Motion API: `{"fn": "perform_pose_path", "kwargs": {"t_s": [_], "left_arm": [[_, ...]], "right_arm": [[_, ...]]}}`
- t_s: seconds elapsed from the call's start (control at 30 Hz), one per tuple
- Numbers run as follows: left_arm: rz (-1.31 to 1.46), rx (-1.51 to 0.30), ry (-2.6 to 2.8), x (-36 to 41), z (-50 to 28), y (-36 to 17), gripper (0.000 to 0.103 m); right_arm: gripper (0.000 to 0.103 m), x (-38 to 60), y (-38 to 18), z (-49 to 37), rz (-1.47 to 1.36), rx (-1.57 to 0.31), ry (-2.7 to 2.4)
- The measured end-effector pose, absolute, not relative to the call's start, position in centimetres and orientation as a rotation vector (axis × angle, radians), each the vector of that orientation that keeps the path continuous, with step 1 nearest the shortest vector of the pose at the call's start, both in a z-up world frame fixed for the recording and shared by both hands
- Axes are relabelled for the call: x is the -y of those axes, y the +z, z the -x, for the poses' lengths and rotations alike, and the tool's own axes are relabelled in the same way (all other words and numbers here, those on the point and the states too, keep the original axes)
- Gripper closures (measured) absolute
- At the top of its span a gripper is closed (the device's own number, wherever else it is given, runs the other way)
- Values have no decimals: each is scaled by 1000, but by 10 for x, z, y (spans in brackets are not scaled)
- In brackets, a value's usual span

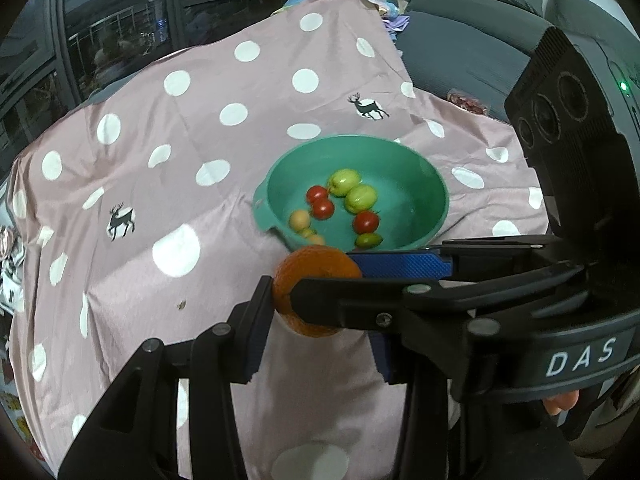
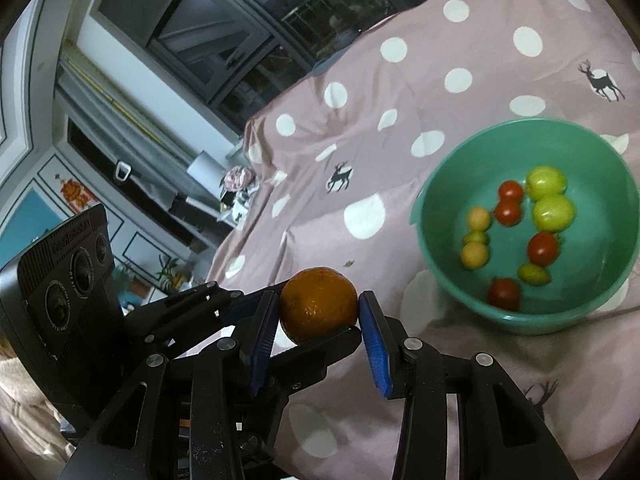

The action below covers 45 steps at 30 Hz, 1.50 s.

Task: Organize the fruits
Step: 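Carry the orange in the right tool over the green bowl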

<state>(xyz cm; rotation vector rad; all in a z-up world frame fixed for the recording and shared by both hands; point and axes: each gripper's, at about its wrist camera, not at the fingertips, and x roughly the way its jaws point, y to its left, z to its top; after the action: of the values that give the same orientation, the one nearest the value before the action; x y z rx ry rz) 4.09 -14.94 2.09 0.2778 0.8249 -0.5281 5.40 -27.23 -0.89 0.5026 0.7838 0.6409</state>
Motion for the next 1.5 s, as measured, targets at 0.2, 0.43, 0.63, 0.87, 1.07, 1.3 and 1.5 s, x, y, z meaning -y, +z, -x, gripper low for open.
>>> {"fn": "perform_pose_path", "kwargs": {"t_s": [0.2,0.43,0.63,0.87,1.07,1.3,1.5], "left_arm": [[-298,-816,-557,165,-53,24,60],[-310,-812,-577,181,-68,26,60],[-307,-817,-593,192,-81,23,60],[-321,-828,-617,208,-95,19,60],[-328,-838,-630,217,-109,15,60],[-323,-860,-638,223,-122,5,60],[-314,-880,-649,226,-132,-4,60]], "right_arm": [[60,289,-3,-60,-515,-752,615],[65,309,3,-71,-535,-719,593],[65,322,1,-78,-534,-715,570],[65,335,-4,-85,-548,-712,540],[65,345,-8,-97,-559,-710,521],[65,350,-16,-110,-567,-724,511],[65,353,-23,-118,-570,-742,499]]}}
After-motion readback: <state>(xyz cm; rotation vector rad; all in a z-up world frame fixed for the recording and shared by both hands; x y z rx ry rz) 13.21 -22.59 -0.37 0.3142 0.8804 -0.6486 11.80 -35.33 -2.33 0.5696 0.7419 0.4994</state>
